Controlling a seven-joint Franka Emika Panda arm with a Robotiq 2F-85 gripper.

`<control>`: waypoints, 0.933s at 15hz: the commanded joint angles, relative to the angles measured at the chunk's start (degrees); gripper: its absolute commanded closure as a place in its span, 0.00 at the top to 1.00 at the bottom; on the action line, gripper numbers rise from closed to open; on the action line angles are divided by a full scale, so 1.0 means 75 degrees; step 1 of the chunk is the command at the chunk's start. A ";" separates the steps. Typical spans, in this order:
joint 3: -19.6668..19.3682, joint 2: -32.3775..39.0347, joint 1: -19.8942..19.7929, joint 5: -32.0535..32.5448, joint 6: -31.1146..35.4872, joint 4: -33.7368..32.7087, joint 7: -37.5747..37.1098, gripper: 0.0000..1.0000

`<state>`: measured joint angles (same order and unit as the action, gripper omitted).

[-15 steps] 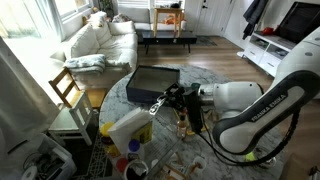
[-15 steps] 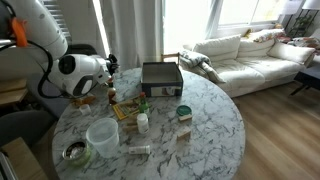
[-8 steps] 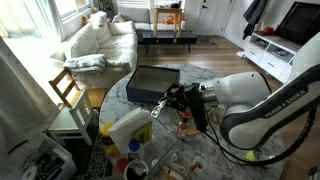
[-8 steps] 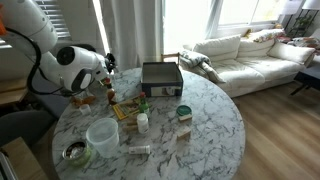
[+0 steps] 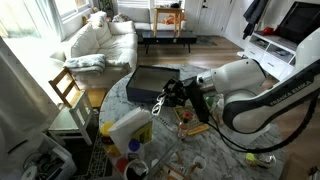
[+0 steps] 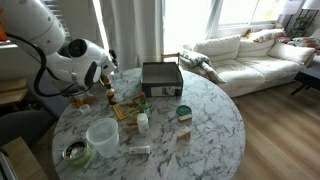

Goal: Move the glasses to the left

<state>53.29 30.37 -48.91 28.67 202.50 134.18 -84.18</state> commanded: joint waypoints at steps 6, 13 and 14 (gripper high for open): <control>0.0020 0.1084 -0.0247 0.0454 -0.0273 -0.0446 0.0204 0.08; 0.0447 0.1288 -0.0794 0.0734 -0.1037 -0.0567 0.0205 0.62; 0.0546 0.1315 -0.0888 0.0782 -0.1150 -0.0600 0.0216 0.69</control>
<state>54.87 38.58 -52.77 32.18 197.30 130.89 -83.08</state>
